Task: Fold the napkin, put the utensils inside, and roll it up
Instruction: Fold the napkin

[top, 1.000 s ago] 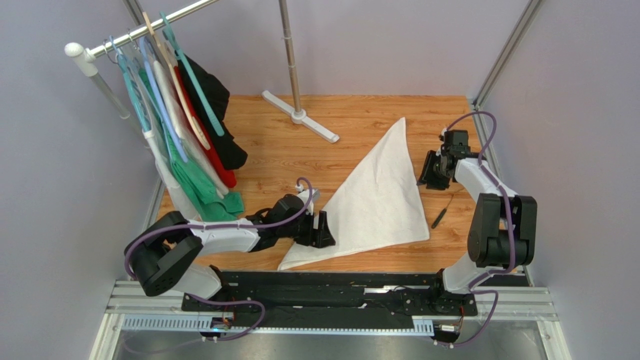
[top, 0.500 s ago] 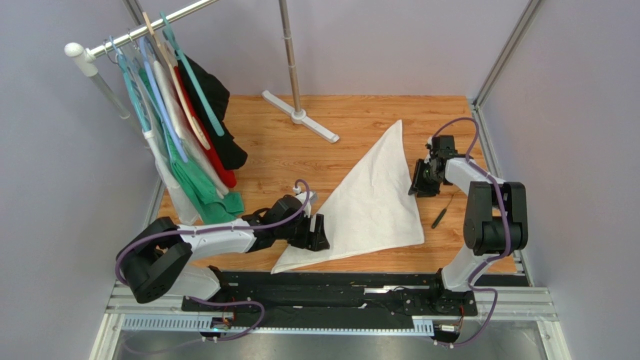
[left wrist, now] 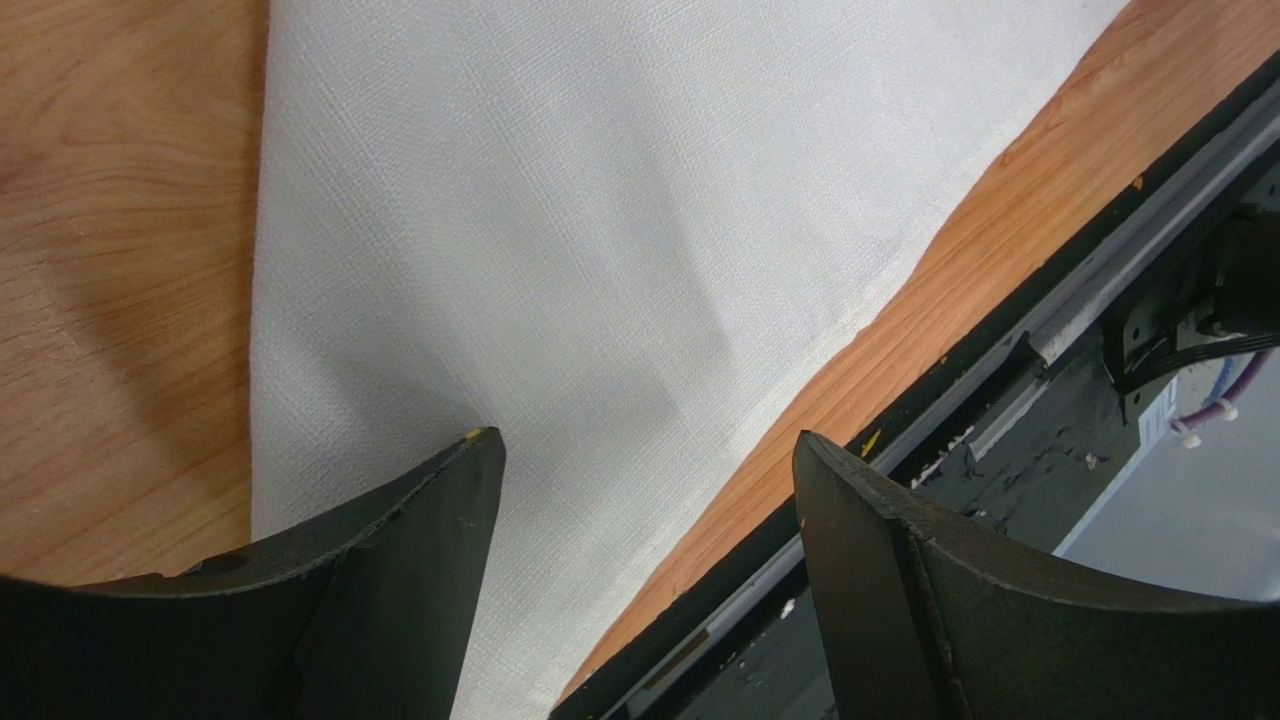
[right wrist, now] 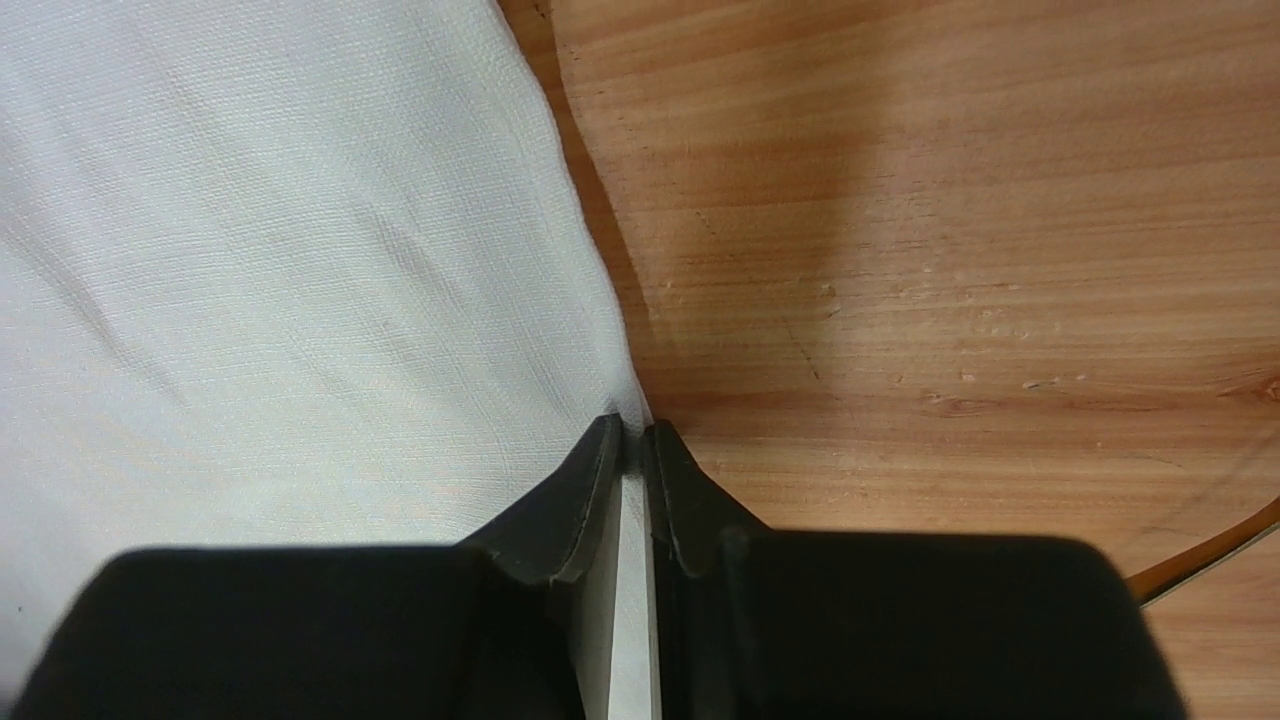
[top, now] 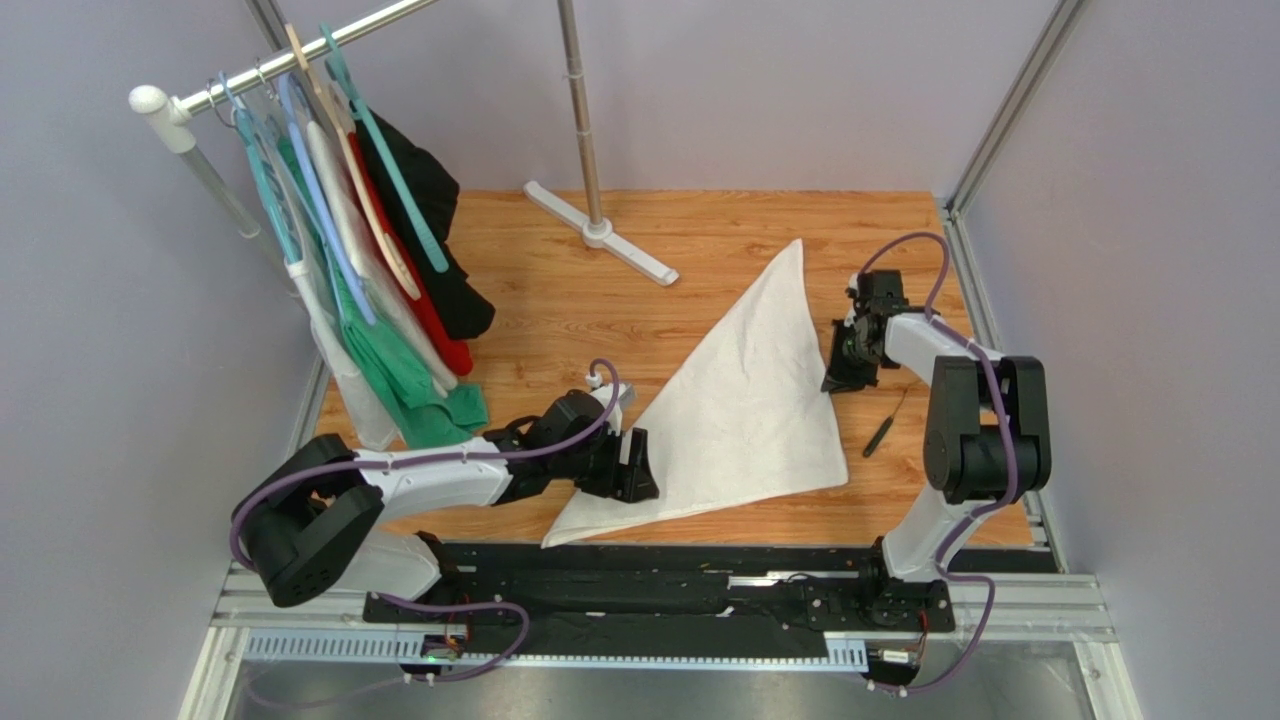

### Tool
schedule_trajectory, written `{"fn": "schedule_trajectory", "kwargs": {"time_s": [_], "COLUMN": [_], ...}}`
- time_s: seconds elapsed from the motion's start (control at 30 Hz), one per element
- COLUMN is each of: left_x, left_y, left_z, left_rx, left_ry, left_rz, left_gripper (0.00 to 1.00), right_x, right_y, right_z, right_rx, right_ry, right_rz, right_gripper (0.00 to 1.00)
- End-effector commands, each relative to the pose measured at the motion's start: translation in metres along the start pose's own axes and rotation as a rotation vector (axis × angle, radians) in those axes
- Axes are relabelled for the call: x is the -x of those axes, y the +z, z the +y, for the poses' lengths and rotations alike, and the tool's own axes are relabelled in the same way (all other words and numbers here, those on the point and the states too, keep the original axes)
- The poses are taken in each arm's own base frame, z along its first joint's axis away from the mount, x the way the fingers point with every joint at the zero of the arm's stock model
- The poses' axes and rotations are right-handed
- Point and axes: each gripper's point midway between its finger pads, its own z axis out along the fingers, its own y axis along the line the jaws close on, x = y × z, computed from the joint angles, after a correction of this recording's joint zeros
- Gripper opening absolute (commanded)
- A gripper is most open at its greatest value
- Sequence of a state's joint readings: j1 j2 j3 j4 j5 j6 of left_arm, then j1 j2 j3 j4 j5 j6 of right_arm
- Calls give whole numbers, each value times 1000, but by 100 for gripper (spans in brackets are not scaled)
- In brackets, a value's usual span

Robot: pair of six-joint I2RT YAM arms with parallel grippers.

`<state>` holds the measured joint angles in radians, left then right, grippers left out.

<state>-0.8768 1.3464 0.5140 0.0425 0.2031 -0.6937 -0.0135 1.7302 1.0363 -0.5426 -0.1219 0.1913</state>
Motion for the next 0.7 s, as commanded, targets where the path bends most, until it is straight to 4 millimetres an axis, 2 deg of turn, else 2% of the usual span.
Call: {"fn": "schedule_trajectory", "kwargs": {"time_s": [0.0,0.2,0.3,0.33,0.43,0.47,0.5,0.6,0.63,0.67], "left_x": [-6,-9,-4,2,10,11,14,29,42,44], "left_y": [-2,-3,-3,-3,-4,-5,-6,-9,-13,-16], "left_z": [6,3,-3,-9,-18,-21,-24,-35,-44,-45], "left_rx": [30,8,-3,-12,-19,-23,-26,-32,-42,-27], "left_ry": [3,9,32,45,71,80,93,133,147,156], "left_rz": [17,24,20,8,4,6,3,-9,-32,-25], "left_gripper": [81,81,81,81,82,82,82,83,83,84], "right_x": [25,25,25,22,24,22,26,11,9,4], "right_y": [3,7,-3,-8,-37,-45,-61,-87,-92,-95], "right_z": [-2,2,3,2,2,1,1,-18,-29,-32], "right_rx": [-26,-9,-6,-18,-41,-52,-57,-179,-233,-247], "right_ry": [-32,-32,-24,-8,37,53,72,180,216,266], "right_rz": [-73,-55,-67,-60,-102,-112,-155,-166,-175,-175], "right_gripper": [11,14,28,36,42,42,42,42,42,42]}}
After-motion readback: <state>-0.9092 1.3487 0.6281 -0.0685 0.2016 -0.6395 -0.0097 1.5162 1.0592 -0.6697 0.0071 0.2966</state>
